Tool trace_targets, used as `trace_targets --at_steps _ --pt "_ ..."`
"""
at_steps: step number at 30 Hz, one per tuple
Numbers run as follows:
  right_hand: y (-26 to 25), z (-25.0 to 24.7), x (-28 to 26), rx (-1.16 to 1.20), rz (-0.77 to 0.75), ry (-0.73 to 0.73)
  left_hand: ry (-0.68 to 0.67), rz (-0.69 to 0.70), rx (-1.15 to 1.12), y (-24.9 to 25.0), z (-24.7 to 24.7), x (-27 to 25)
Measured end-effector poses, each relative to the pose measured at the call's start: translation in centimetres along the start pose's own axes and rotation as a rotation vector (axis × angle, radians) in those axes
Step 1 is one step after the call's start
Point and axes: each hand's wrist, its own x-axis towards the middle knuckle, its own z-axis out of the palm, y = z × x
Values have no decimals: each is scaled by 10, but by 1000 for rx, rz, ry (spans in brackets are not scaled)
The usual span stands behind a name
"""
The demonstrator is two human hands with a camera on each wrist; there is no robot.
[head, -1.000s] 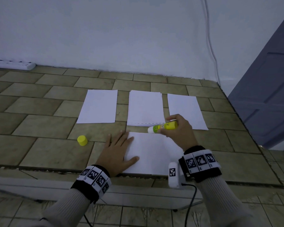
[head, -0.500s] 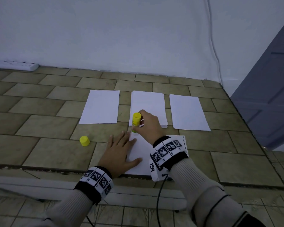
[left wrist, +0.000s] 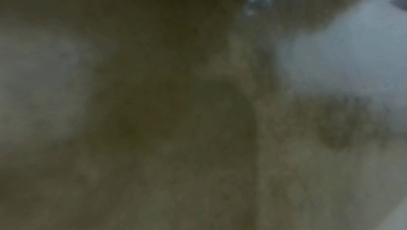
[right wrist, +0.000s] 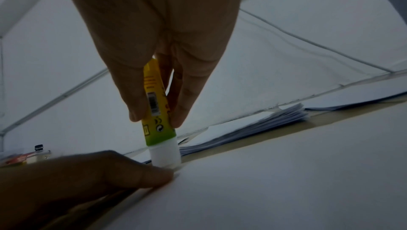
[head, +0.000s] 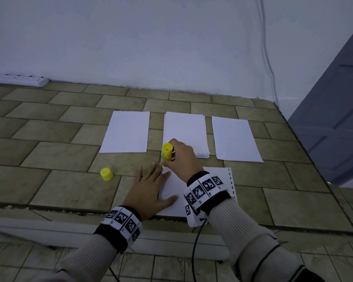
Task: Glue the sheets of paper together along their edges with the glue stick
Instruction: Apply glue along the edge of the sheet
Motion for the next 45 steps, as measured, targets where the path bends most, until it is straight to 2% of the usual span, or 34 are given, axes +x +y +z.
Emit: trace_targets --at_steps 6,12,17,23,27,33,36,40,42,45 --pt "-1 1 -1 -66 -25 -34 2 -8 -9 0 0 0" --pt "12 -18 -9 -41 27 -9 -7 -19 -4 0 0 0" --pt "42 -48 -28 21 110 94 -4 -30 7 2 -2 -2" --pt "77 -84 -54 15 204 251 3 -39 1 2 -2 -3" --pt "97 -100 -62 -25 276 299 -7 -39 3 2 -2 -3" --pt "90 -101 -64 0 279 340 -63 -41 27 2 -5 -4" --pt "64 -83 -64 101 186 277 -67 -36 29 2 -5 -3" --pt "23 -47 -65 256 20 53 -75 -54 41 4 -6 -3" --pt "6 -33 -64 242 -24 -41 -76 -58 46 5 -7 -2" --pt "-5 -14 -59 175 -83 -86 -37 -21 29 5 -6 -3"
